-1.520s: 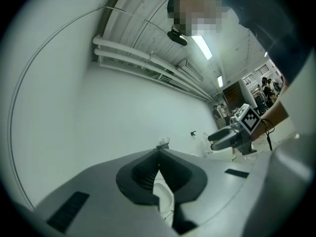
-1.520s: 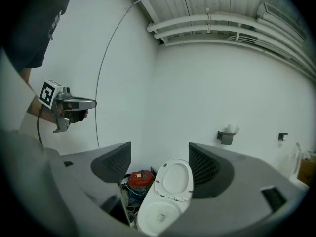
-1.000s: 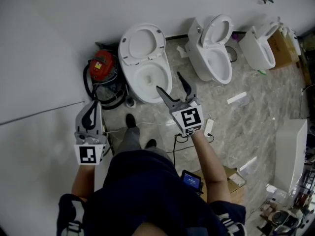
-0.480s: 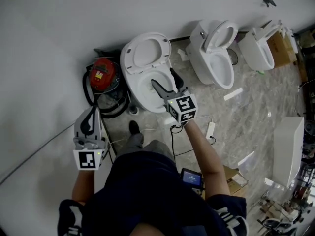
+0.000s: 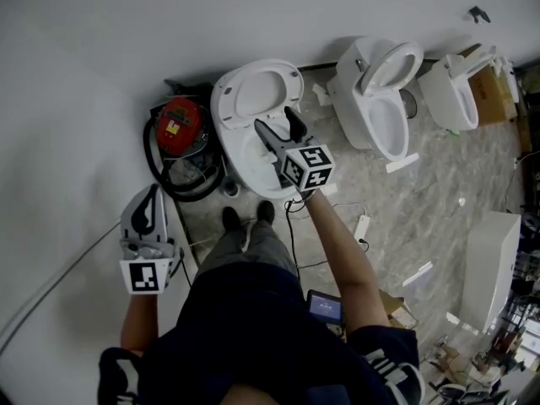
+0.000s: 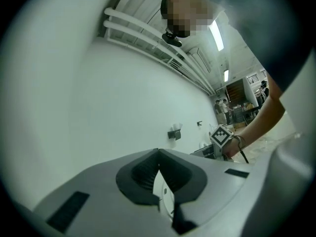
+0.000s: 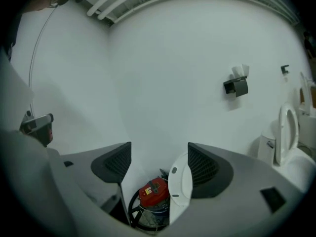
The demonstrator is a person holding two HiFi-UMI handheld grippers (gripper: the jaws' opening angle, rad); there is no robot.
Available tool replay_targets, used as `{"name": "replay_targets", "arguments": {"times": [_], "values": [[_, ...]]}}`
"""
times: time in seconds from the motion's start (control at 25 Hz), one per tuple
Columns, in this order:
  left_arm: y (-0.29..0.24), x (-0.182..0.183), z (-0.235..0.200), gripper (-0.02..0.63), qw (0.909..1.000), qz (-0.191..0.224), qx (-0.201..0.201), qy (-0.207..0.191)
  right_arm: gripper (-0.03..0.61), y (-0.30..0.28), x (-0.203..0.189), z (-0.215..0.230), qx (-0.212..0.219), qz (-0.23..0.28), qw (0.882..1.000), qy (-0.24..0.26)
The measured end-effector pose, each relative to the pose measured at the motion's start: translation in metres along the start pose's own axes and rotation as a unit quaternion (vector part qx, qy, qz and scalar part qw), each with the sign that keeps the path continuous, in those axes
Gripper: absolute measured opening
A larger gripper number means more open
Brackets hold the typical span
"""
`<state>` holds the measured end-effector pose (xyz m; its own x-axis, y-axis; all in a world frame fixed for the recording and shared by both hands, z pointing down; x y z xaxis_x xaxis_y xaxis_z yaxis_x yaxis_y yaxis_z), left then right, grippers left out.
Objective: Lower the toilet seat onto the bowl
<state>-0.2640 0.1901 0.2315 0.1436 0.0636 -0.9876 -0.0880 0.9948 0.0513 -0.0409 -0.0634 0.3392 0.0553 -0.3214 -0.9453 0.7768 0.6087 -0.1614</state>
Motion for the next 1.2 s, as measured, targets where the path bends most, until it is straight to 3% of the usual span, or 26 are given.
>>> {"name": "replay_targets", "arguments": {"times": [0.4,0.56,0.76,1.0,1.2], "values": [[-0.018,-0.01,0.011,0.025,0.9985,-0.032,0.043,-0.005,0.367,-0.054,-0.018,0.056,0.02,0.008,0.989,-0.143],[-0.024,-0.013,0.009,0.025,0.9976,-0.048,0.05,-0.009,0.367,-0.077,-0.028,0.076,0.016,0.02,0.975,-0.221],[-0.026,-0.017,0.005,0.025,0.9963,-0.06,0.061,-0.014,0.367,-0.094,-0.042,0.089,0.016,0.019,0.963,-0.268],[-0.025,-0.023,0.0,0.025,0.9952,-0.069,0.068,-0.012,0.367,-0.107,-0.055,0.103,0.002,0.044,0.934,-0.355],[-0.026,-0.03,-0.002,0.025,0.9946,-0.077,0.067,-0.021,0.365,-0.121,-0.071,0.115,-0.004,0.043,0.918,-0.393]]}}
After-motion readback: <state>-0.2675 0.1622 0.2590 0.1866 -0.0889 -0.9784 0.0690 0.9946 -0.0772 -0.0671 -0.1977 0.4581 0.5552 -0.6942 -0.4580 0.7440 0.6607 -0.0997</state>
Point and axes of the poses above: the fingertips, and each gripper's own axes: y backward along the fingers, z to its right, x out of its top, the point moved 6 cm from there along y, backward along the fingers, and after that the axes turned 6 degrees about z, right-handed, at the moved point
